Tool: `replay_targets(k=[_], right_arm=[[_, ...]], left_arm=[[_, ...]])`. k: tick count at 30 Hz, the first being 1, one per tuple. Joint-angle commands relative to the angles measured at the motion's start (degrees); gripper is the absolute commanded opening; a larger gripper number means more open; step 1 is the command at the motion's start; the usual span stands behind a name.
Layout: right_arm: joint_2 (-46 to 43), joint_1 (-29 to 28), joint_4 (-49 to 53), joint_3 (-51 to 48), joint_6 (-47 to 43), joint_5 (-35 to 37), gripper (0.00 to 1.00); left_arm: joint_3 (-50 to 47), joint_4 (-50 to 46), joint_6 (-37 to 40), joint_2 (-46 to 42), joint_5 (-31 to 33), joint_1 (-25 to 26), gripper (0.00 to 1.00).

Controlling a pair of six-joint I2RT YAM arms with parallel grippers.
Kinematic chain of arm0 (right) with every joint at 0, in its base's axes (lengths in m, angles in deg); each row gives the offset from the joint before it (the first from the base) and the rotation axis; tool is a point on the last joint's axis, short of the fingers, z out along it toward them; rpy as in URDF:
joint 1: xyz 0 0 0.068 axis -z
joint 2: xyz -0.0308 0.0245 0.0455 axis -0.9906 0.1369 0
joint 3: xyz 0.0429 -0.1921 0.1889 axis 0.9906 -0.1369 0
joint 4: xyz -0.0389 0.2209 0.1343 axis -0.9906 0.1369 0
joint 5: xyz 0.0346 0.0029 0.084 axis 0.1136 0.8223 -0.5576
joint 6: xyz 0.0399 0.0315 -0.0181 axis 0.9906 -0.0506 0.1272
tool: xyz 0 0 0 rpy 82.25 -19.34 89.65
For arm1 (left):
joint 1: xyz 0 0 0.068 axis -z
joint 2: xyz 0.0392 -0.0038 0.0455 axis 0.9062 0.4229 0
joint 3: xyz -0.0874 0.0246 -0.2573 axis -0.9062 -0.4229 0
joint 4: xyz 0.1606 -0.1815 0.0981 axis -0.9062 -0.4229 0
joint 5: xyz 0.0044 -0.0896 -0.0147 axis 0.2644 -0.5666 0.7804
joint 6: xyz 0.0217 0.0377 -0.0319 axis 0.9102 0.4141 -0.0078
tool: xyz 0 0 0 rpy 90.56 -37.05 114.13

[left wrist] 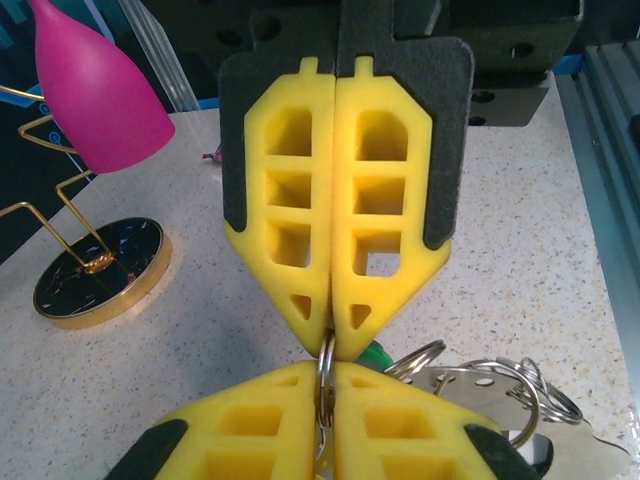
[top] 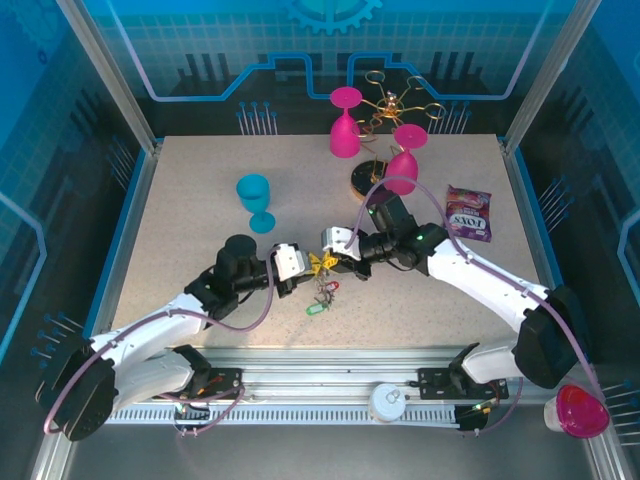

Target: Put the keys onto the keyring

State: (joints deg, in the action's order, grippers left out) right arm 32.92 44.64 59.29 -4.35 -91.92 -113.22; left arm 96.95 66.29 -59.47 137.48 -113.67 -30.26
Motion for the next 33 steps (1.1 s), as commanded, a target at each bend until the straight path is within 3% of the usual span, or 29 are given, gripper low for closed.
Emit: replay_targets(k=[1,5,8,11,16,23,33], right_arm=[[1.2,-2.3,4.4,3.4,-3.1,1.5,0.0],[1.0,-2.8,4.5,3.9,-2.8,1.2,0.0],[-1.0,-1.3,-0.2,1.5,1.1,-0.5,0.01],[-3.0,1.4,-4.8,-2.1,4.9,-2.2,0.22],[-2.8,3.1,-5.8,-4.6,6.6,-3.2,0.27],[-2.8,3.5,-6.5,-6.0,7.4,-3.0,0.26],[-4.0,3.9,-5.2,-5.8,7.5,-2.6,0.07]], left_arm=[[2.8,-0.6,1.3,0.9,-0.9,0.1,0.09],[3.5,-0.8,2.1,1.7,-1.0,0.2,0.0],[2.9,0.3,2.7,1.6,-0.8,0.2,0.0],[1.4,3.1,2.8,1.1,-0.8,0.2,0.0],[0.2,6.5,1.6,1.1,-1.9,0.2,0.0],[-0.2,7.4,1.3,0.8,-2.2,0.2,0.0],[-0.7,6.5,1.7,0.2,-1.7,0.3,0.0]])
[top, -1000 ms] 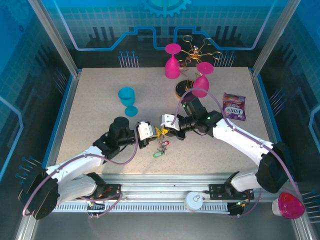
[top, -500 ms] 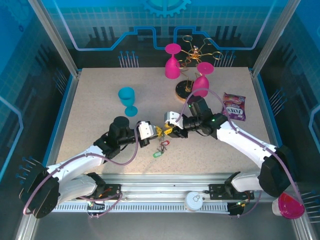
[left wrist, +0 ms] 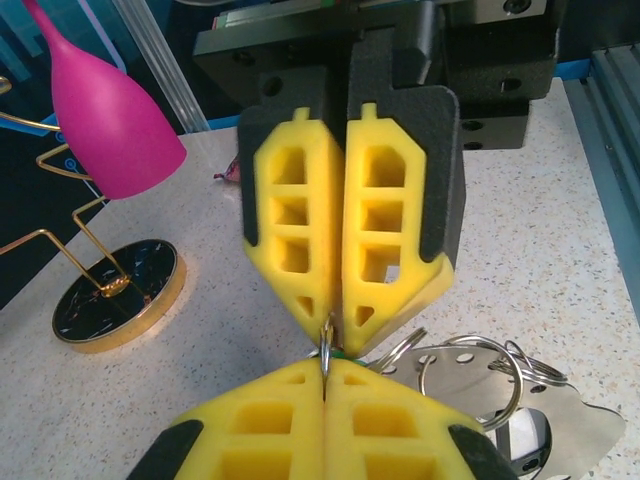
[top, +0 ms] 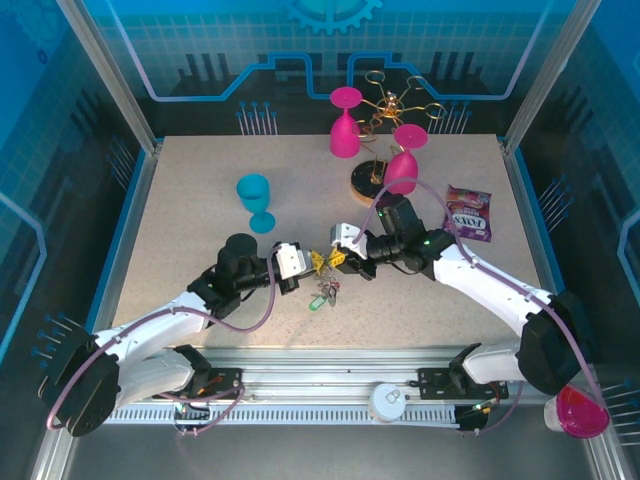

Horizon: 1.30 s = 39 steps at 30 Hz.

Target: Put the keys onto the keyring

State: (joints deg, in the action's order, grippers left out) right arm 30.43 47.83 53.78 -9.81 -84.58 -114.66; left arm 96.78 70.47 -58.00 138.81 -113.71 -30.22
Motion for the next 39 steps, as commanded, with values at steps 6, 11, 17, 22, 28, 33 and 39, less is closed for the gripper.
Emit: replay_targets(k=[6,11,17,22,28,33,39], right_arm=[[0.2,0.7,0.9,0.1,0.6,0.3,0.0],[5.1,0.5,1.5,2.4,1.6,-0.3,0.0],[4.1,0.6,-3.3,1.1,4.2,-2.2,0.04],[-1.3,1.8,-8.1,-3.0,4.7,-3.2,0.26],[-2.1,1.7,-8.5,-3.2,3.9,-4.4,0.26],[-1.3,1.4,-8.6,-2.8,3.4,-5.6,0.22],[-0.3,1.2,-9.1,-2.1,3.0,-6.7,0.2]], left_arm=[[-0.6,3.1,0.1,-1.3,-2.0,0.2,0.0],[-0.3,6.5,-1.3,-1.0,-3.6,0.4,0.0],[-0.9,8.4,-1.4,-0.2,-3.5,0.4,0.0],[-2.4,10.6,-2.2,0.6,-2.9,0.4,0.0],[-2.3,11.6,-3.0,1.2,-3.5,0.4,0.0],[-2.1,11.6,-3.3,1.2,-3.7,0.4,0.0],[-2.1,13.8,-4.7,1.8,-4.1,0.4,0.0]])
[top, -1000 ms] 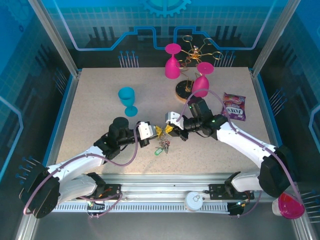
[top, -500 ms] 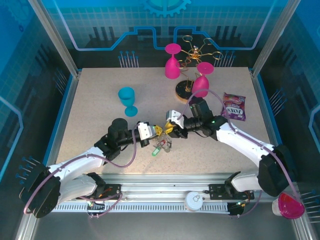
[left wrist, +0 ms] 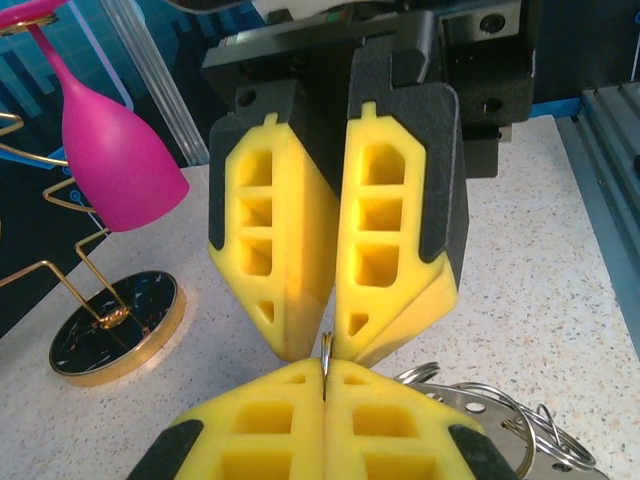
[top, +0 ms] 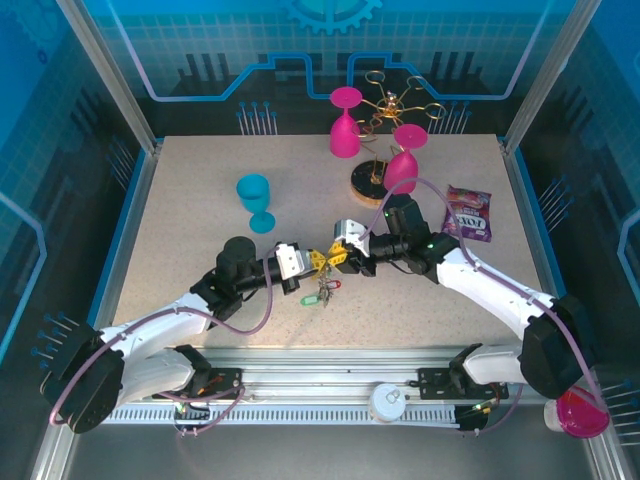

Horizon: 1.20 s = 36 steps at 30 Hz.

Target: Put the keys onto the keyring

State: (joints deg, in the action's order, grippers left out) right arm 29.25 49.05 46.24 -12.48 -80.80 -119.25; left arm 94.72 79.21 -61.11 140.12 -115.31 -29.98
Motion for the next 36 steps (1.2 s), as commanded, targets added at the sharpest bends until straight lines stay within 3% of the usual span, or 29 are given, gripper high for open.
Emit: replay_targets(k=[1,4,8,9,10,15,24,26,29,32,36], right_arm=[[1.0,-0.1,-1.7,0.7,-0.9,-2.2,0.18],[1.2,-0.1,-1.9,1.2,-1.2,-2.3,0.01],[0.5,-0.3,0.5,2.4,-2.5,0.2,0.0],[0.4,-0.5,1.9,3.0,-3.4,1.2,0.0],[0.2,-1.1,4.2,3.9,-4.9,2.3,0.0],[1.1,-3.0,13.4,8.9,-9.5,6.3,0.0],[4.3,-7.8,22.6,16.1,-15.1,14.0,0.0],[4.2,-8.3,23.0,16.9,-15.2,14.5,0.0],[2.4,-7.5,19.8,14.8,-13.0,13.0,0.0],[-0.7,-3.8,11.1,8.6,-7.1,7.5,0.17],[-2.3,-0.4,1.3,1.6,-1.5,2.1,0.26]], left_arm=[[-0.1,5.6,-1.8,0.6,-2.5,0.2,0.0],[-0.3,6.8,-2.4,1.0,-2.5,0.2,0.0],[0.3,4.8,-2.7,1.0,-0.2,0.1,0.0],[0.6,3.3,-2.4,0.9,0.9,0.1,0.08],[1.4,0.8,-1.7,0.8,1.5,0.1,0.14],[7.1,-15.1,3.3,0.3,2.8,0.2,0.16],[12.3,-24.9,7.6,2.2,2.4,0.3,0.08],[12.7,-24.9,8.1,2.4,1.9,0.3,0.01],[11.7,-22.4,7.5,1.9,1.2,0.2,0.0],[8.8,-16.4,5.5,1.0,0.2,0.2,0.0],[5.7,-9.5,2.4,0.9,-1.2,0.2,0.0]])
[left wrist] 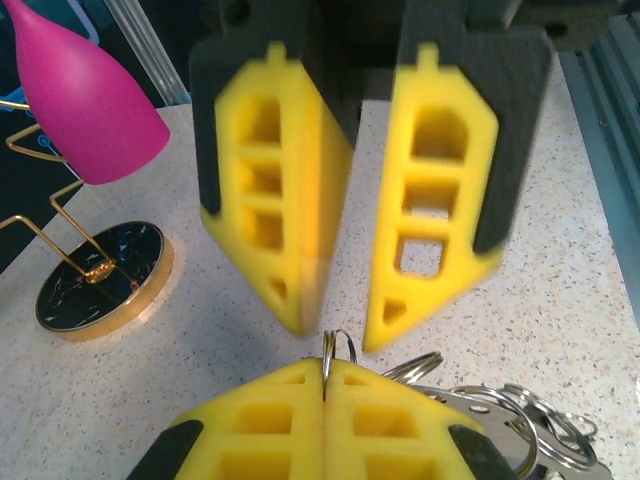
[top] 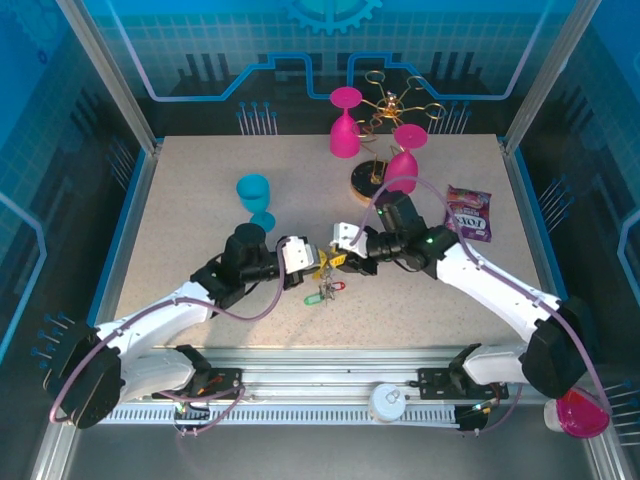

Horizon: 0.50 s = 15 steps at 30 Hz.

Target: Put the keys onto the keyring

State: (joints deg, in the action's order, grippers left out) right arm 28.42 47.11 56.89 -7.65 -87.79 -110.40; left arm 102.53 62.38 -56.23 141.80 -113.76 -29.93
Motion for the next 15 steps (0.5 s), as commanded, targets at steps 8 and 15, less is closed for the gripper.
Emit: replay_targets(k=[8,15], right_arm=[[-0.7,2.1,-17.1,-8.8,8.9,-8.6,0.29],[0.4,2.1,-17.8,-8.8,8.9,-9.1,0.22]], left_arm=[[-4.6,13.5,-6.0,-0.5,-4.0,0.2,0.0],[-5.0,14.2,-6.7,-0.7,-4.5,0.2,0.0]])
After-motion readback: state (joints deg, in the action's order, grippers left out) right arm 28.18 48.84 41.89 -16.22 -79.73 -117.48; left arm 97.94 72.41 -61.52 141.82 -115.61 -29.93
